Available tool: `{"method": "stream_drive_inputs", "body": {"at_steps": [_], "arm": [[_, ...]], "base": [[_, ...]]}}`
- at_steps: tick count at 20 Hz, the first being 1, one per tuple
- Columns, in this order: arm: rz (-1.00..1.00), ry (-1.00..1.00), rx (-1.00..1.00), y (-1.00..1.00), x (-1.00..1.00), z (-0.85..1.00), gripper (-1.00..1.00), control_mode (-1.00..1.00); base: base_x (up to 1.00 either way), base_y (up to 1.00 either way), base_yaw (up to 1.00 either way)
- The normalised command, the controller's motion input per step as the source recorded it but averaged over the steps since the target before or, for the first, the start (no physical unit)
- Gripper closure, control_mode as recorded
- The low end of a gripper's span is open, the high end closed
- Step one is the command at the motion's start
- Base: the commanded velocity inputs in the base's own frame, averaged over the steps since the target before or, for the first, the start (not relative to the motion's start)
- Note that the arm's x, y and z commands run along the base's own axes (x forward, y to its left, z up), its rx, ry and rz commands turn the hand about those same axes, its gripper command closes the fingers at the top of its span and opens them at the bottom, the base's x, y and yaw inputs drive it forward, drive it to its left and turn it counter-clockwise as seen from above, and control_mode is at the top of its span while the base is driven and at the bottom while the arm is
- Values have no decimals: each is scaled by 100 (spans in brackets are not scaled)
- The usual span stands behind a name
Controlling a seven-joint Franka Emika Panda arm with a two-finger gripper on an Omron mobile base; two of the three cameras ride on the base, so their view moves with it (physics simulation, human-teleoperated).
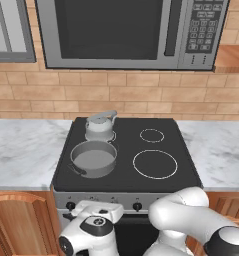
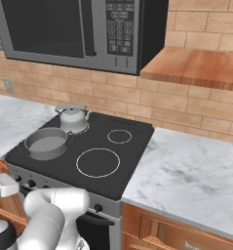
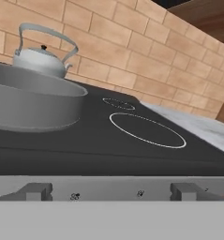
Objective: Pick the kettle from the cabinet and place it on a stove burner. Then pick the pot from the counter and place it on another stove burner. Finally, turn both burners on.
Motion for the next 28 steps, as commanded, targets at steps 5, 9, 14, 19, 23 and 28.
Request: {"method": "stream_drive_inputs", "body": {"at_steps": [5, 9, 14, 19, 23, 28], "arm": [[0, 0, -2, 5, 2, -16, -100, -100], [0, 0, -2, 3, 0, -14, -100, -100], [0, 0, -2, 2, 2, -16, -100, -100], [0, 0, -2, 0, 5, -14, -100, -100], [0, 0, -1, 0, 11, -14, -100, -100], [0, 0, -1, 1, 11, -15, -100, -100]], "base": [[0, 0, 0], [0, 0, 0], [0, 0, 0], [0, 0, 0], [0, 0, 0], [0, 0, 0]]}}
